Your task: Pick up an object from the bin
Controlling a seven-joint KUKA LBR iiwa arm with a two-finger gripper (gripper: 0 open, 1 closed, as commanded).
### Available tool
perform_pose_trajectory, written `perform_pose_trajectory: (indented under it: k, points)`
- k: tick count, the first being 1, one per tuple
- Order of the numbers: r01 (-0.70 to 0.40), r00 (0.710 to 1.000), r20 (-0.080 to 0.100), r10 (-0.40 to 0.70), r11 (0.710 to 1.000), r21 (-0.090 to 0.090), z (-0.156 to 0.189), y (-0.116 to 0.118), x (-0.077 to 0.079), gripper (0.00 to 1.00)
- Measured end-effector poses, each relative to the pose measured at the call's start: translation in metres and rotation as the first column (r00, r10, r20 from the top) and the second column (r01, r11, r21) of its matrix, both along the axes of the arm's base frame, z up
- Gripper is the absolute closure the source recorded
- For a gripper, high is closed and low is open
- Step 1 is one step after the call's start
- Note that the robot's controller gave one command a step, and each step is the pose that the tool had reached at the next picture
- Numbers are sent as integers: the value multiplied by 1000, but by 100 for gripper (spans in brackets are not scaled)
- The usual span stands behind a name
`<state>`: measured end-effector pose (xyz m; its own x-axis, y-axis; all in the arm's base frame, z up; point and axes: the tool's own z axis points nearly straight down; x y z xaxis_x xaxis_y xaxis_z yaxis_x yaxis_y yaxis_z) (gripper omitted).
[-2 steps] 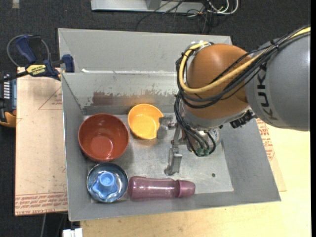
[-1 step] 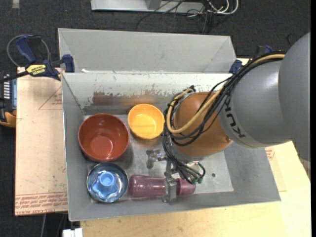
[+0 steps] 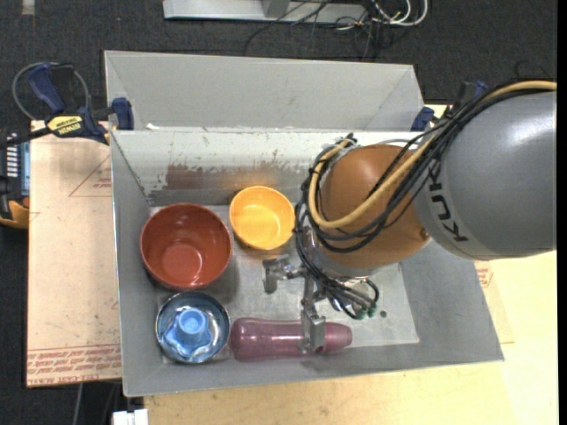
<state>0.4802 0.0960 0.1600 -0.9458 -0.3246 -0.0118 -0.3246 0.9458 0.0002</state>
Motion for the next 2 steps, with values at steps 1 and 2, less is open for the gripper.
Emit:
perform_pose_trajectory:
  k: [1,2]
  points:
    - [9,1000,-3,-9,1000,2,-59,37,0,0]
    - [-109,994,25,109,994,1,-87,40,6,0]
